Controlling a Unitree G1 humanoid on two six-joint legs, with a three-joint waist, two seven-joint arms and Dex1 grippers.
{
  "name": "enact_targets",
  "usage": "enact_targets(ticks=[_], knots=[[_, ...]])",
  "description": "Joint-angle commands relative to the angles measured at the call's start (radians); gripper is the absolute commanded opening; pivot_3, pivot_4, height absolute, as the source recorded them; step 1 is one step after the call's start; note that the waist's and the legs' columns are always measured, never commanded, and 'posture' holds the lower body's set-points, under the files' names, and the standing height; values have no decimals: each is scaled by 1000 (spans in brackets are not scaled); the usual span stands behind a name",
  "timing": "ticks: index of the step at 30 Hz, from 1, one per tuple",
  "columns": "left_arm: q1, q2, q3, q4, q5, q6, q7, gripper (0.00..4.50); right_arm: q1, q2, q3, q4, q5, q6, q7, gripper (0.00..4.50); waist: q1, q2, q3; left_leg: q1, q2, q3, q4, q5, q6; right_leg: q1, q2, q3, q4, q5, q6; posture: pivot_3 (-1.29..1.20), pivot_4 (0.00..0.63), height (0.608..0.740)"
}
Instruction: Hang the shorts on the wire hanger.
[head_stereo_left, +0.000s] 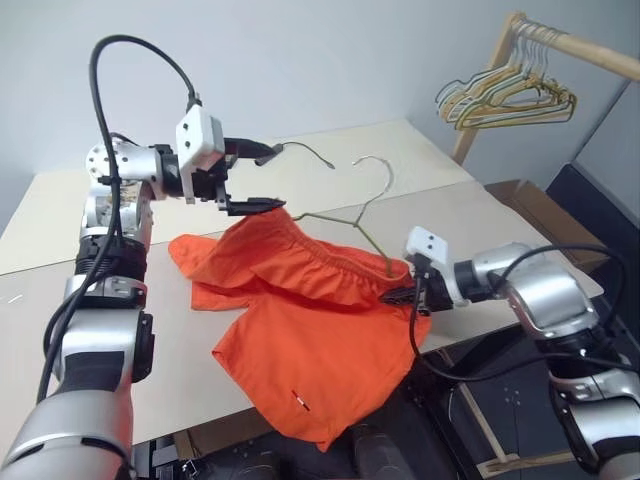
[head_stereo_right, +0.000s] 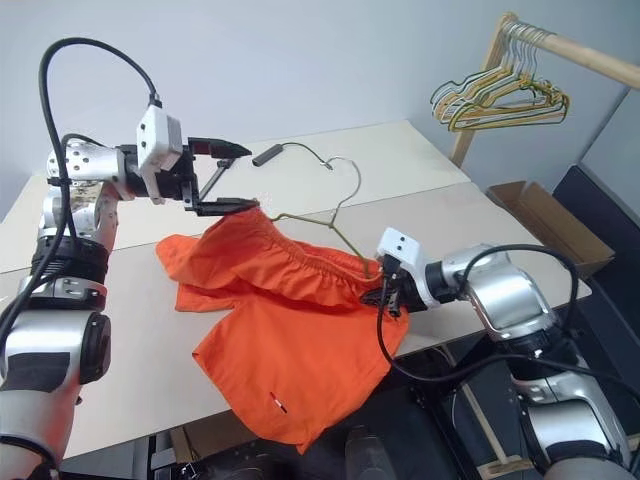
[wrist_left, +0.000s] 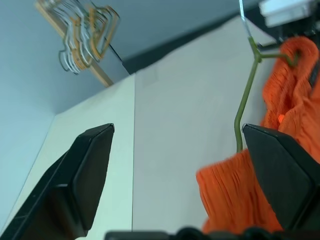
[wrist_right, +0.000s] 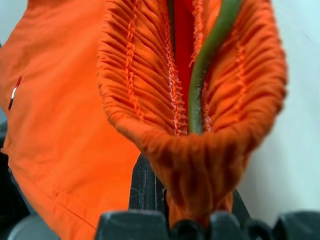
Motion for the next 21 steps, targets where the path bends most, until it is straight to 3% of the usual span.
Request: enact_targets(ticks=[1,11,17,21], knots=[[11,-8,60,-113,-90,106,50,4476,49,-23,-114,-140,85,92,-59,0,0,0,0,0,0,0,0,0,0,0,0,0,0,0,0,-223,17,740],[194,-5,167,-568,-418,597,186,4476,226,-71,-508,-285,241,401,-251,0,0,0,0,1,1,0,0,0,0,2,-1,1,-1,0,0,-266,33,740],[251,1,162,-660,-448,628,218,4476,121,-63,-662,-154,194,638,-433,0,-3,3,-2,3,1,1,0,0,0,4,0,2,-2,0,0,-273,37,740],[262,-2,159,-677,-458,629,229,4476,39,-91,-714,-44,149,668,-565,0,-8,7,-4,3,1,2,-1,0,1,4,0,3,-2,0,0,-279,36,740]])
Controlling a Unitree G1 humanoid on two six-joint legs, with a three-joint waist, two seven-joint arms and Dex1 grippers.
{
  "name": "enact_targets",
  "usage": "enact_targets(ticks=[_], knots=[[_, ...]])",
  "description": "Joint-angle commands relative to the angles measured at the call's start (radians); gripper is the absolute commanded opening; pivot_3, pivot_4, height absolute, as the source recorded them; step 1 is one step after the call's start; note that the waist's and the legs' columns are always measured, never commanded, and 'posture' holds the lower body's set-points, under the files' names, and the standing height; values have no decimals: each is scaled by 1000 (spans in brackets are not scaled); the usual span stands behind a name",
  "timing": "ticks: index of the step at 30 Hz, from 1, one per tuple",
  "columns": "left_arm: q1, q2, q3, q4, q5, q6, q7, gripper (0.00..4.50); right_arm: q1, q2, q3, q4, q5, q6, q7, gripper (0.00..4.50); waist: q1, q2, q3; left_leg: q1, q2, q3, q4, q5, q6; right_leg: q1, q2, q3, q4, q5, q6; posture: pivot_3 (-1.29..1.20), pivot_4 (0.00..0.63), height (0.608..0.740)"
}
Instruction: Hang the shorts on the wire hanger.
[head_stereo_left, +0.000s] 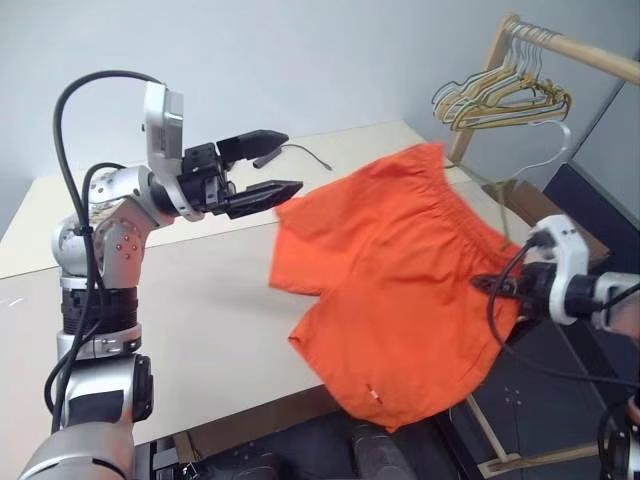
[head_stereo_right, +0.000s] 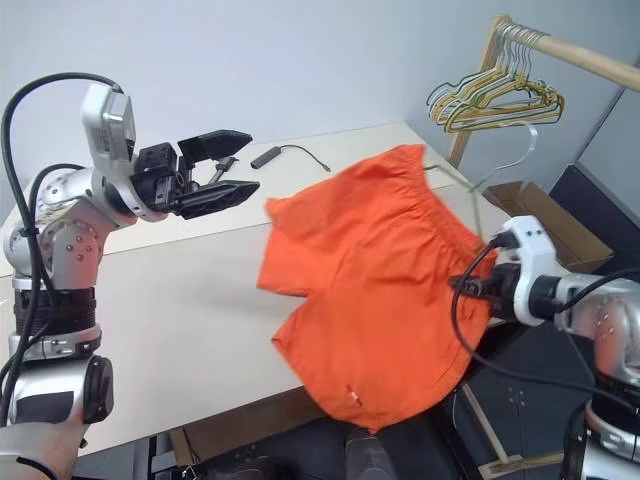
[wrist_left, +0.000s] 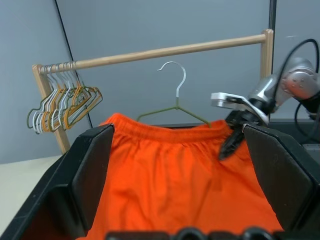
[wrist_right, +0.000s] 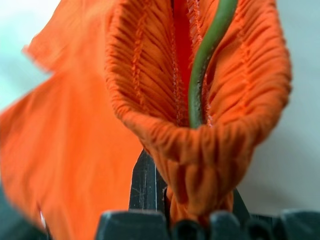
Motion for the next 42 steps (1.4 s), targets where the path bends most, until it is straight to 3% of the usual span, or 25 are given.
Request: enact_targets(ticks=[1,6,12,18,27,37,42], knots=[[0,5,10,-33,-28,5,13,4476,-68,-39,-77,67,-33,16,-108,0,-2,1,-1,0,0,0,0,0,0,0,0,0,0,0,0,-281,35,740],[1,1,11,-39,-39,-8,8,4476,-201,-56,-103,188,-104,16,-298,0,-18,4,-2,0,0,2,0,0,0,0,0,2,0,0,0,-290,32,740],[-10,-9,6,-39,-49,-19,12,4476,-350,-3,-155,304,-173,16,-497,0,-32,6,-3,0,0,3,0,0,0,1,1,2,0,0,0,-294,30,740],[-24,-20,16,-54,-84,0,26,4476,-481,-4,-233,441,-234,16,-637,0,-46,6,-4,0,0,3,-1,0,1,1,1,3,-1,0,0,-295,29,740],[-28,-20,20,-54,-107,5,45,4476,-613,-16,-356,583,-353,16,-785,0,-51,8,-5,2,1,6,-1,-1,2,3,2,5,-1,0,0,-293,31,740],[-44,-22,45,-53,-154,34,100,4476,-648,-25,-415,671,-432,-17,-834,0,-51,8,-5,4,2,9,-1,-1,3,5,4,8,-2,0,1,-286,31,740],[-41,-13,46,-60,-172,57,124,4476,-652,-14,-430,693,-455,-30,-863,0,-50,8,-4,15,3,11,-3,-3,6,16,5,9,-7,-1,2,-277,30,740]])
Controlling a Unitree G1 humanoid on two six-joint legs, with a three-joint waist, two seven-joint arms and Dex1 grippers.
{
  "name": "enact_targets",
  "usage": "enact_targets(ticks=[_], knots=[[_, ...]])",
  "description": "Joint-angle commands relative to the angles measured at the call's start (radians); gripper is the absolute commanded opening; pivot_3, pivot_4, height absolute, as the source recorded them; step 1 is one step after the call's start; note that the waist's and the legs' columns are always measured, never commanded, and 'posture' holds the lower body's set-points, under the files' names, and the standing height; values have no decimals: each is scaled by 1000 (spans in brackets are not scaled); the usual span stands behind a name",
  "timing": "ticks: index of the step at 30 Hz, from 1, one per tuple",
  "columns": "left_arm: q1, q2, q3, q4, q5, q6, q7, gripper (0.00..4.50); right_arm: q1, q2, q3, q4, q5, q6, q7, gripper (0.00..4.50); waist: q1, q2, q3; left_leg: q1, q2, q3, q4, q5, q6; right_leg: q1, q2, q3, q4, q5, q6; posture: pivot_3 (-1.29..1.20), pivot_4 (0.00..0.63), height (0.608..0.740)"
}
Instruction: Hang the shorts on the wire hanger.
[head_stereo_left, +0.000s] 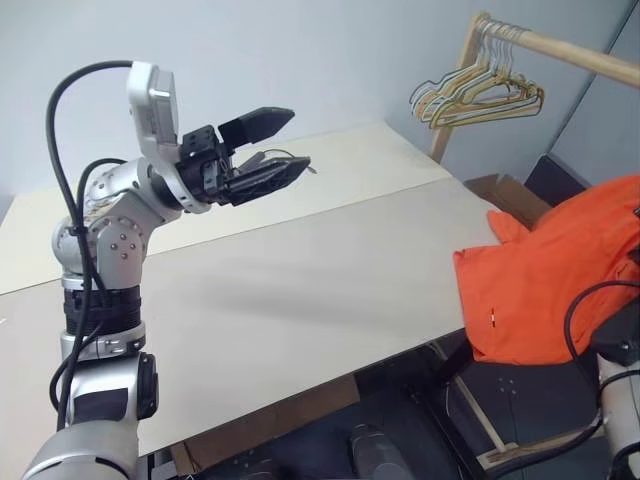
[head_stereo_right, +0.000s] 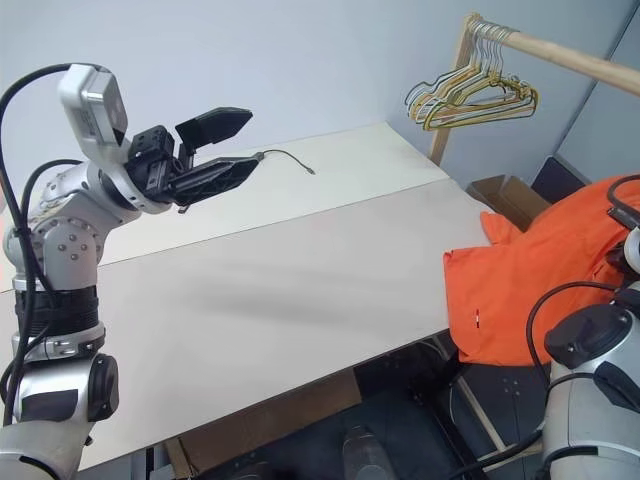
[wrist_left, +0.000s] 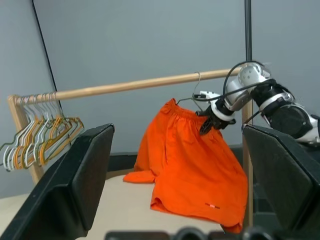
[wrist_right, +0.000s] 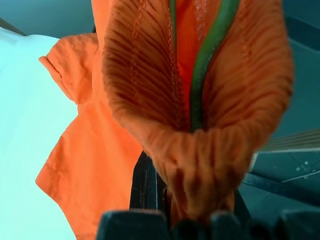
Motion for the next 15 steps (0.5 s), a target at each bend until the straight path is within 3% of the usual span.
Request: enact_targets(ticks=[1,9,12,15], knots=[[-22,14,33,-21,-32,31,33,4476,-22,-13,-11,-12,-19,-36,-21,0,0,0,0,1,0,1,0,-1,1,2,0,0,0,0,1,-277,30,740],[-21,27,34,-38,-49,80,67,4476,-3,-2,10,-18,-25,-43,-16,0,0,0,0,2,0,6,0,-1,2,1,0,5,-1,0,3,-271,32,740],[-16,32,30,-39,-49,75,64,4500,12,1,41,-36,-19,-53,-4,778,0,0,0,2,0,7,0,-2,3,1,0,6,-2,0,3,-271,33,740],[-13,35,29,-41,-48,73,64,4500,28,8,77,-67,-34,-80,-19,1834,0,0,0,2,0,8,0,-2,3,1,0,7,-3,0,4,-270,33,740]])
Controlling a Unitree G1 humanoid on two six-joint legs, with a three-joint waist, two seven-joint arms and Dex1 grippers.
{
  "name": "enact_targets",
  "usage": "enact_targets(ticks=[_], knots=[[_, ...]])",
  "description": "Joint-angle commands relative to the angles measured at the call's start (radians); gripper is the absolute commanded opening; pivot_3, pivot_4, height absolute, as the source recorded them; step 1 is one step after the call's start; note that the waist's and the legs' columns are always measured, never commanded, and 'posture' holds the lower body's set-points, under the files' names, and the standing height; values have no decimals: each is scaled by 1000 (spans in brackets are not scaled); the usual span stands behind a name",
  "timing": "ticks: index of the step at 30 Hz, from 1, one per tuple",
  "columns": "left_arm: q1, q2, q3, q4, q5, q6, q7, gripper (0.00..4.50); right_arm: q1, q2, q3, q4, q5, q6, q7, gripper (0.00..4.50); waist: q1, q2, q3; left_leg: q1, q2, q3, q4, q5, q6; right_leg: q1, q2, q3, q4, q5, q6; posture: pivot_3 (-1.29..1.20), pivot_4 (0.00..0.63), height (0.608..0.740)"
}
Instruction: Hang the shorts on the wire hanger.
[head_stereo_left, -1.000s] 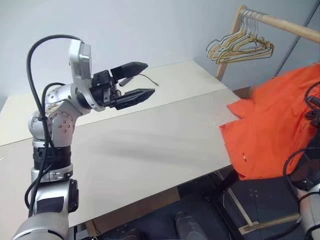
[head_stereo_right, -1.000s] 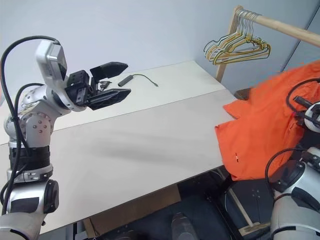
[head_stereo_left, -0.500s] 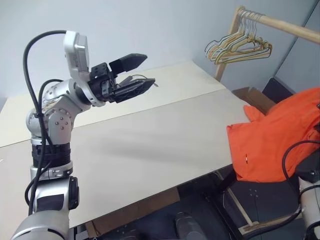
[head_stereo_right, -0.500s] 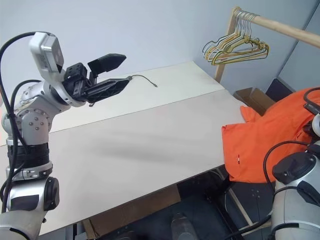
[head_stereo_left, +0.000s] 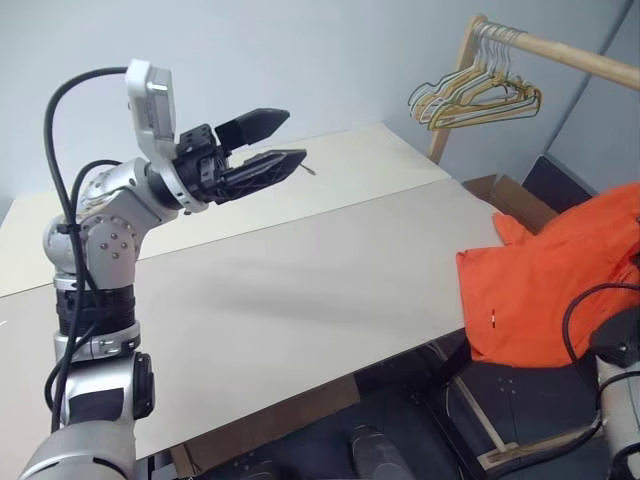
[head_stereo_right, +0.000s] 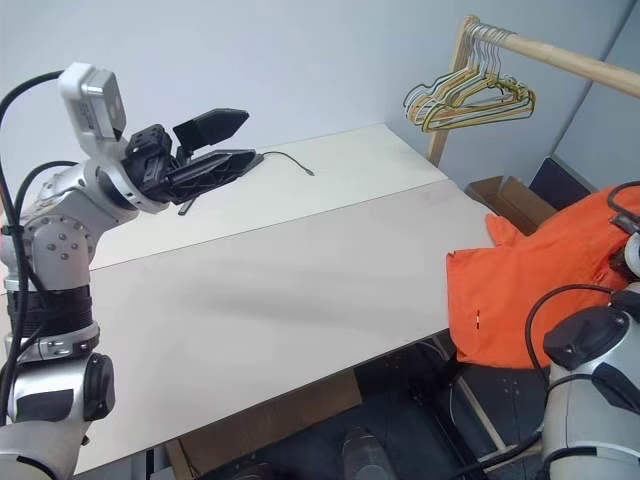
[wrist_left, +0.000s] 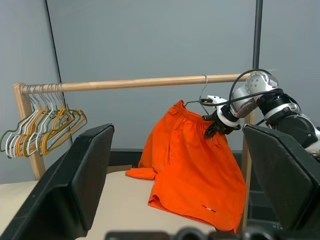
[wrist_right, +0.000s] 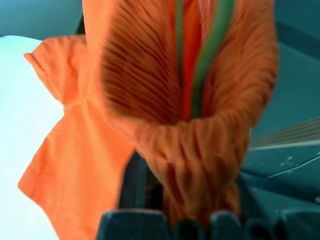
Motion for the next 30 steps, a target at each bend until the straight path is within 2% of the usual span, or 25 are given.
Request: enact_targets(ticks=[1,7,8,14,20,22,24,27,28,30], knots=[[-12,15,15,-33,-6,-3,1,4500,5,0,49,-71,-10,-52,-8,2176,0,0,0,0,0,0,0,0,0,0,0,0,0,0,0,-270,33,740],[-11,19,11,-33,-3,-7,-6,4500,103,-21,202,-155,-36,-199,1,4300,-2,0,0,0,0,3,0,0,1,0,0,3,-1,0,2,-273,33,740],[-11,19,11,-32,-2,-8,-7,4500,123,-19,222,-178,-42,-235,-2,4471,-3,0,0,0,0,4,0,-1,1,0,0,4,-1,0,2,-273,33,740],[-13,19,8,-26,1,-14,-14,4500,250,6,323,-338,-107,-494,-54,4471,-14,0,0,0,0,5,0,-1,2,0,0,5,-6,2,5,-276,31,740],[-5,27,2,-28,18,-24,-18,4500,419,5,444,-509,-227,-972,-145,4471,-24,0,0,0,0,7,0,-2,3,0,0,7,-8,3,6,-267,24,740],[22,39,-2,-46,40,-38,-19,4500,440,21,479,-570,-205,-1164,-112,4471,-28,0,0,0,0,7,0,-2,3,0,0,8,-8,3,6,-267,24,740],[66,54,-2,-74,74,-65,-15,4500,443,47,523,-615,-117,-1250,18,4471,-39,1,0,1,1,8,-1,-3,2,0,1,9,-8,3,6,-249,21,740],[155,87,-18,-128,174,-145,-2,4500,435,127,570,-663,143,-1180,304,4471,-51,-4,2,6,3,7,-1,-3,2,6,3,8,-10,4,6,-200,17,740],[182,102,-21,-144,199,-160,-1,4500,451,132,594,-679,184,-1162,373,4471,-49,-6,2,13,4,7,-2,-4,2,13,3,8,-12,4,6,-185,18,740],[234,122,-12,-181,228,-173,15,4500,482,110,654,-693,230,-1168,517,4471,-36,-7,3,15,4,7,-3,-5,2,16,3,7,-13,4,7,-177,18,740]])
